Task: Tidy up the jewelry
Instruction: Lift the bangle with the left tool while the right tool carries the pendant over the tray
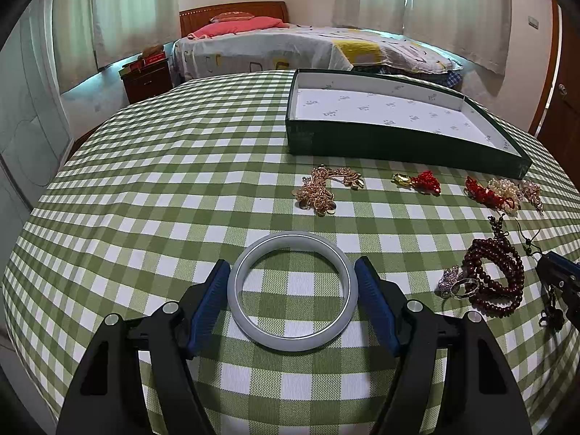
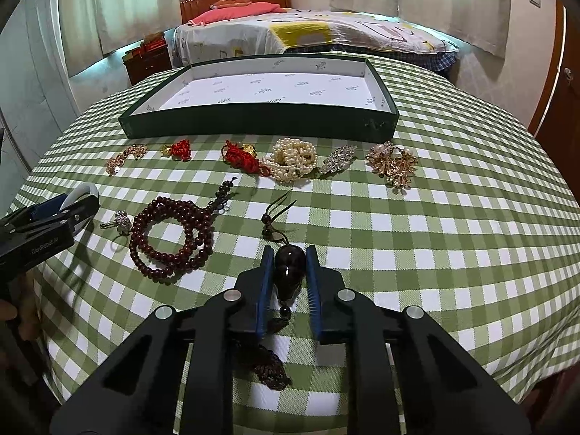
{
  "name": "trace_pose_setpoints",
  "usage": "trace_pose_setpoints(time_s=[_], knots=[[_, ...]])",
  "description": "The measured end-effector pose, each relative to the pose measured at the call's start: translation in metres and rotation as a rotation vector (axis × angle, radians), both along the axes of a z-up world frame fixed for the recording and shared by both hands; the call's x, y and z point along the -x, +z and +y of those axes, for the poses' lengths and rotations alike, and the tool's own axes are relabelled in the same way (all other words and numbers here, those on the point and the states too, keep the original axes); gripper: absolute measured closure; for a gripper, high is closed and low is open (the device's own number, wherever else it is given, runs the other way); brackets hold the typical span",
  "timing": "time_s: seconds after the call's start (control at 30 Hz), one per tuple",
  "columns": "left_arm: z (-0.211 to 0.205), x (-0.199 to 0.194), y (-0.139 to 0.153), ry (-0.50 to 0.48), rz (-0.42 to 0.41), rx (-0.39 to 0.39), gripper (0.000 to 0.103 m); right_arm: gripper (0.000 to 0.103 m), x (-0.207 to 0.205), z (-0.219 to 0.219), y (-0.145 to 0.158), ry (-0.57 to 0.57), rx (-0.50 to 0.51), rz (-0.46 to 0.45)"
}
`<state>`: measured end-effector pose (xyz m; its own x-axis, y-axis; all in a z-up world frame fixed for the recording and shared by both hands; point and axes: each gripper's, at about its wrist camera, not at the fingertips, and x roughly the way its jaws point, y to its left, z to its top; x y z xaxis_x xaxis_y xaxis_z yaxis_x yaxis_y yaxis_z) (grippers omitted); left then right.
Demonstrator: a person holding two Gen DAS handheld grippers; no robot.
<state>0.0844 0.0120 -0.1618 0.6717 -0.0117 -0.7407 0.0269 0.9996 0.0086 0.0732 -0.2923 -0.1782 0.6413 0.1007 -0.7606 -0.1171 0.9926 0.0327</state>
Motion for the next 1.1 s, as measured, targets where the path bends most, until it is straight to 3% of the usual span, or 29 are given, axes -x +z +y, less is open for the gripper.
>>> trace_pose_setpoints(time_s=[0.37, 0.67, 0.87, 1.1], knots=[[0.000, 0.001, 0.000, 0.007, 0.004, 0.001, 0.035, 0.086, 0.000, -0.003, 0.003, -0.005, -0.023, -0.010], [0.014, 0.009, 0.005, 0.033, 0.003, 0.030, 0.035, 0.086, 0.008, -0.003, 0.023, 0.001, -0.038, -0.073], [0.010, 0.015, 0.023, 0.028, -0.038, 0.032, 0.035, 0.086, 0.008, -0.004, 0.040, 0.002, -0.054, -0.112], [0.002, 0.012, 0.067, 0.015, -0.121, 0.046, 0.035, 0.086, -0.005, -0.006, 0.074, 0.008, -0.080, -0.191]])
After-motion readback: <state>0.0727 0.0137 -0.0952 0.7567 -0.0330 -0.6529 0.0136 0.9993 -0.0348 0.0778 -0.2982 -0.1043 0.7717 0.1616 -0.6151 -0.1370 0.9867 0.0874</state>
